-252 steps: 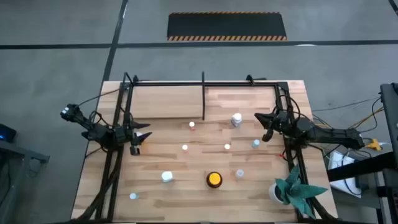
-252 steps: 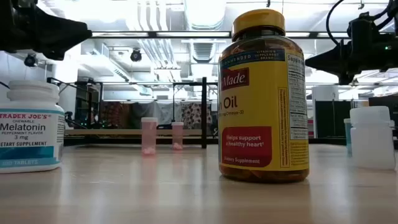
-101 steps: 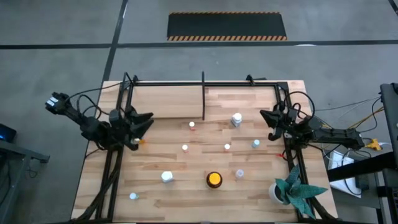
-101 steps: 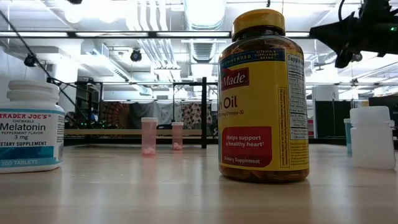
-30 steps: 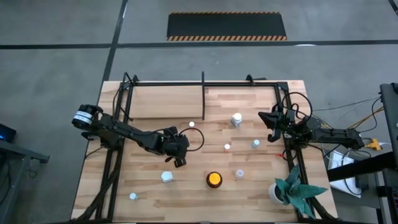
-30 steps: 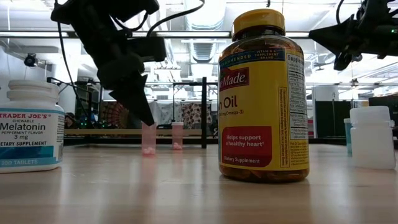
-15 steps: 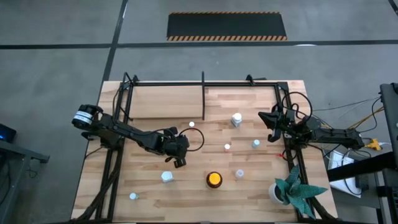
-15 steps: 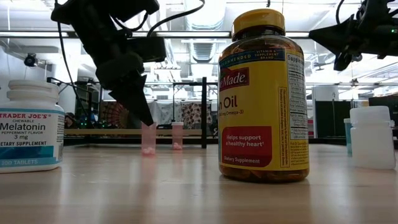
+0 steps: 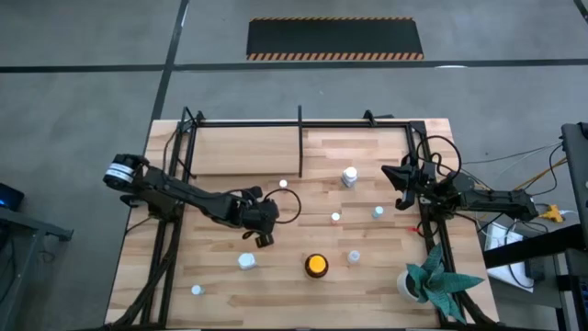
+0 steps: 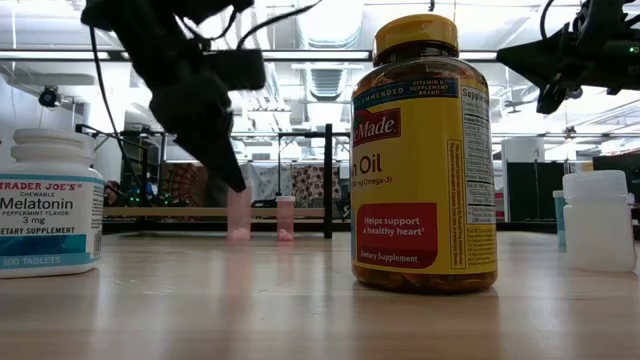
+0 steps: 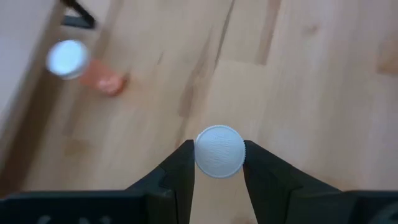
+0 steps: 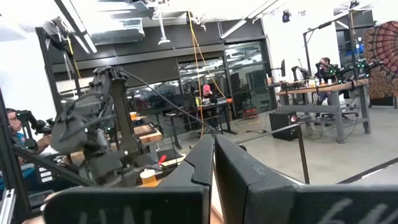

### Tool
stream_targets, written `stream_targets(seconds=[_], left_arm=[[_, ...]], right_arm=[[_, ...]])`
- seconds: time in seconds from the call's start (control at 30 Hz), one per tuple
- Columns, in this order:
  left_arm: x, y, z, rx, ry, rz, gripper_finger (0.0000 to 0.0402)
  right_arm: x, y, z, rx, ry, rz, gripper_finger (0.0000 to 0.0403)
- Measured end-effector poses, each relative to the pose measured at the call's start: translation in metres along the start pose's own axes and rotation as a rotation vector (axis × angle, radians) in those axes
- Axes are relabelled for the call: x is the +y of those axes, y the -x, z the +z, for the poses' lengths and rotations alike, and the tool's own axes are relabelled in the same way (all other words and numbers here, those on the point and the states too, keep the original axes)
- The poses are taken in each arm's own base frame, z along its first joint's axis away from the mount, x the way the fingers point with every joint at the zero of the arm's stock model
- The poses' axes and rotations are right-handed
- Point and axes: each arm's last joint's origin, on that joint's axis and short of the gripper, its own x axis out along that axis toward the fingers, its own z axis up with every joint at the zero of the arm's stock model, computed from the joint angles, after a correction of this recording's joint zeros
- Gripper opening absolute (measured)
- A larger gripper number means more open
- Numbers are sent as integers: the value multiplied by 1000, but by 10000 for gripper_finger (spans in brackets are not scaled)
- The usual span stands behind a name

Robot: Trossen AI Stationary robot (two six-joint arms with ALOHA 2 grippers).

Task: Pick and place medicine bottles onto shelf by color
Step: Put the bottom left pink pill bottle on the shelf

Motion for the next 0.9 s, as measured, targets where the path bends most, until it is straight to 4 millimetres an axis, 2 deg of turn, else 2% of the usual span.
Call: stream_targets(seconds=[0.13,0.33,0.57,0.7,0.9], left_arm=[[22,21,2,45,12,104,102],[73,67,-6,38,125,303,104],[136,110,-36,-41,469,663,104],[153,116,-51,-56,620,692,104],[161,101,-71,-30,744,724,104]], right_arm=[[0,0,0,0,0,-1,9],[0,0,0,3,0,-1,9],[0,0,0,2,0,-1,9],[0,0,0,1,0,-1,9],[0,0,0,1,0,-1,9]])
